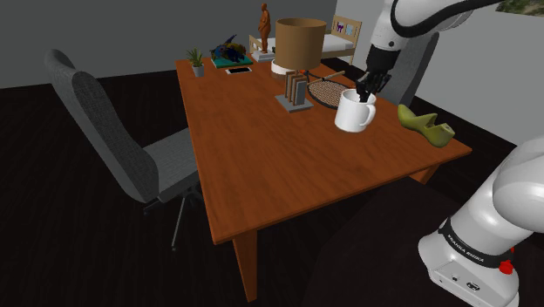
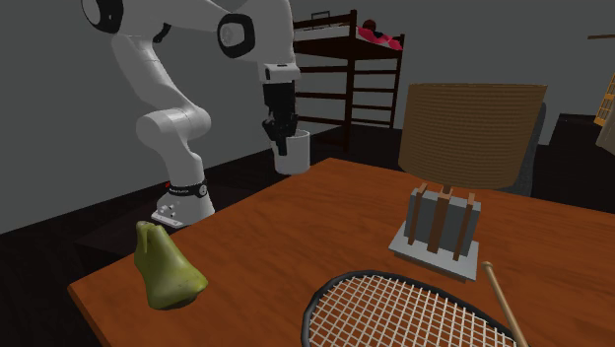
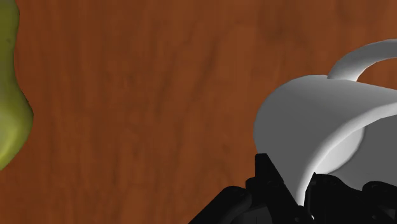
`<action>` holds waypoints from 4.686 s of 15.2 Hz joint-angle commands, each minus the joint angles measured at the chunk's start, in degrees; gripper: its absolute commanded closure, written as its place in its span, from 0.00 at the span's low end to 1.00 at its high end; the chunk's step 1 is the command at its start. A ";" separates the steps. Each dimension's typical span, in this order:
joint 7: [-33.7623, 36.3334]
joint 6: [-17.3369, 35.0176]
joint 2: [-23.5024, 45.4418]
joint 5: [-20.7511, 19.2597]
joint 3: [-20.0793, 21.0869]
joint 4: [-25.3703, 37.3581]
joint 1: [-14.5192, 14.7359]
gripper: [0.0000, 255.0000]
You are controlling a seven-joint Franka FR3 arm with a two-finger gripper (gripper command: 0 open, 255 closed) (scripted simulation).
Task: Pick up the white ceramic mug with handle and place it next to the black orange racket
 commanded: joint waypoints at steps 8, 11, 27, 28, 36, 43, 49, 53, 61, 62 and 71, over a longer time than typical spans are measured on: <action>0.08 -7.13 -1.07 0.20 0.37 6.04 0.11 1.00; -1.26 -8.31 -0.11 -0.09 -0.63 8.22 -0.30 1.00; -23.93 -8.49 24.00 3.42 -16.07 32.07 -5.57 1.00; -25.45 -8.84 25.95 4.27 -16.83 34.16 -6.05 1.00; -36.83 -14.33 43.57 13.08 -20.67 54.70 -12.81 1.00; -42.68 -25.17 63.39 21.44 -19.87 83.69 -24.80 1.00; -43.39 -24.83 67.48 22.66 -19.19 87.39 -27.06 1.00; -43.91 -21.13 66.58 22.47 -19.32 82.61 -25.94 1.00; -44.83 -14.69 66.11 22.60 -19.29 75.42 -24.52 1.00; -44.94 -13.95 66.15 22.66 -19.26 74.68 -24.40 1.00; -45.93 -7.75 67.16 23.40 -18.83 69.23 -23.71 1.00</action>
